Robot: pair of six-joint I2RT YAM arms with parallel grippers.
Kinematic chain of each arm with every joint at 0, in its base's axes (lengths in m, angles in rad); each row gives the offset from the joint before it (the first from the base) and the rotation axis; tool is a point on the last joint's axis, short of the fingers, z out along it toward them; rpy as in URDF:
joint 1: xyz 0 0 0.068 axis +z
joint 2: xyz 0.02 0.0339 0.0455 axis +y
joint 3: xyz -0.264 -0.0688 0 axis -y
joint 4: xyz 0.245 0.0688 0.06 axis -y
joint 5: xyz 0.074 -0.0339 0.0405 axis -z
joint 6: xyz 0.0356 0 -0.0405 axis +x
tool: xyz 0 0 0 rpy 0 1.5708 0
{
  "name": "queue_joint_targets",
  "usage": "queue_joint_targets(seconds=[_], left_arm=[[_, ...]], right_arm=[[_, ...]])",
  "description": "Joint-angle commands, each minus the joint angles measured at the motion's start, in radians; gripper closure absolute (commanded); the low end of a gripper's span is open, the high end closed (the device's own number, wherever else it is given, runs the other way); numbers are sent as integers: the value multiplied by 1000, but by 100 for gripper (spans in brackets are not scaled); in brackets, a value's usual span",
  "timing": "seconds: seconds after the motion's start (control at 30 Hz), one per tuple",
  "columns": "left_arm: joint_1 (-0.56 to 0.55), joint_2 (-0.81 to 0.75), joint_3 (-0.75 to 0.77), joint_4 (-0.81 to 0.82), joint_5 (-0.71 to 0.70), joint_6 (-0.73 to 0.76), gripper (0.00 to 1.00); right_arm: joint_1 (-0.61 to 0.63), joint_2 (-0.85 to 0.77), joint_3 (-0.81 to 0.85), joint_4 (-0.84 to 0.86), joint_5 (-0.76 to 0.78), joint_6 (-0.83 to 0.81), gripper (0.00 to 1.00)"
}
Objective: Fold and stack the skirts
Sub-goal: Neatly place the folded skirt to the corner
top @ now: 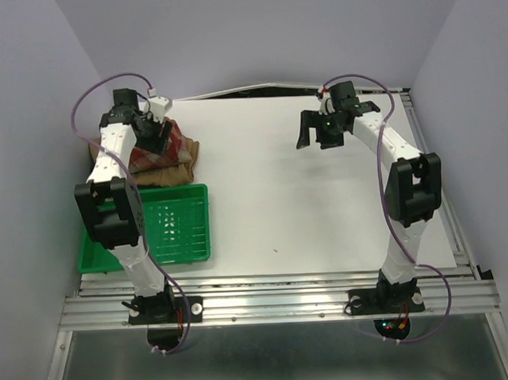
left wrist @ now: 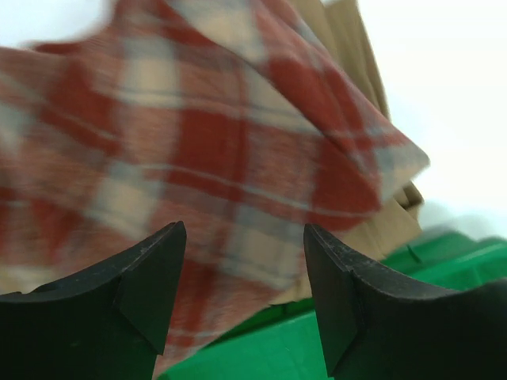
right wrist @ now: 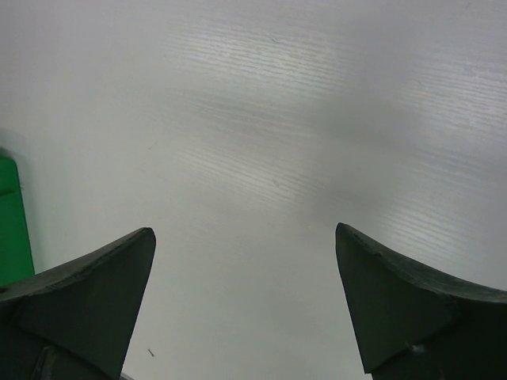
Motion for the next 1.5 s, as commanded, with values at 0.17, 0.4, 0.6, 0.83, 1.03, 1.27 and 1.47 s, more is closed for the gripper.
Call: queue_joint_targets(seconds=[0.17, 0.4, 0.6, 0.83, 1.03, 1.27, 1.47], left_arm=[[-64, -21, -92, -76, -59, 178, 28], [-64, -1, -113, -45, -125, 227, 42], [-62, -24, -110, -62, -104, 281, 91], [-60, -127, -157, -132, -62, 353, 100], [-48, -187, -190, -195, -62, 426, 100], [-21, -152, -133, -200, 0, 355, 36], [44, -196, -20, -133, 178, 195, 33]], right_arm=[[-4, -62, -22, 9, 3, -18, 0], [-4, -56, -13, 6, 2, -17, 0], [-4, -56, -1, -5, 8, -24, 0], [-4, -53, 4, -9, -3, -18, 0], [-4, -51, 4, -8, -18, -17, 0], [-4, -41, 10, -11, -30, -15, 0], [-4, -64, -5, -14, -20, -58, 0]])
